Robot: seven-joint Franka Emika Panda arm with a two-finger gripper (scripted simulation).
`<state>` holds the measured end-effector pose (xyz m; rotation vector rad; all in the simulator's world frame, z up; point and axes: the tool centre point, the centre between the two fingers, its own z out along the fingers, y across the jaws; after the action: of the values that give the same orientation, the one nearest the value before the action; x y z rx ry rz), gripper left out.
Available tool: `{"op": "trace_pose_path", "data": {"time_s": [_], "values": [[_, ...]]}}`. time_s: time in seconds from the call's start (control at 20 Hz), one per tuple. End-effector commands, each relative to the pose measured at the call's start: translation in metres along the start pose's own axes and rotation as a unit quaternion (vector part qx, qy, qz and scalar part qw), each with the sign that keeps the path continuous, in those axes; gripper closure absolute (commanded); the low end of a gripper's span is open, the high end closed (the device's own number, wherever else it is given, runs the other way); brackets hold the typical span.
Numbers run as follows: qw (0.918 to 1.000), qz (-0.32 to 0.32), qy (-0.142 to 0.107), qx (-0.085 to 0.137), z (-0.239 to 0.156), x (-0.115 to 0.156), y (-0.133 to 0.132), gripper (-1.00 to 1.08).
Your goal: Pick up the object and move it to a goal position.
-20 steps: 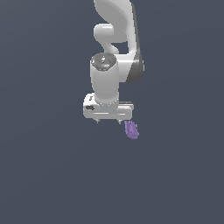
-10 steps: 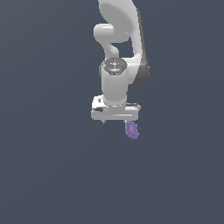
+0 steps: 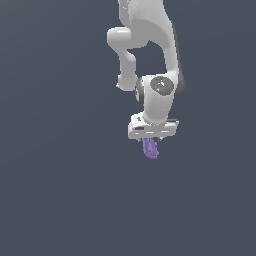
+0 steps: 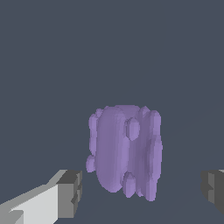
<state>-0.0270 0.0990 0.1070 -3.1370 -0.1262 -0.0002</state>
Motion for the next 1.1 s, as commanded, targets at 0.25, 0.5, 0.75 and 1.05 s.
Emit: {"op": "trace_pose_path", "data": {"time_s": [0.25, 0.5, 0.75, 1.05], "values": [[1.0, -0.007, -0.001, -0.001, 0.006, -0.004, -0.01, -0.92], [1.0, -0.007, 0.0, -0.001, 0.022, -0.005, -0.01, -0.92], [1.0, -0.007, 0.0, -0.001, 0.046, -0.006, -0.011, -0.92], [1.0, -0.007, 0.0, -0.001, 0.056, -0.005, -0.011, -0.92]]}}
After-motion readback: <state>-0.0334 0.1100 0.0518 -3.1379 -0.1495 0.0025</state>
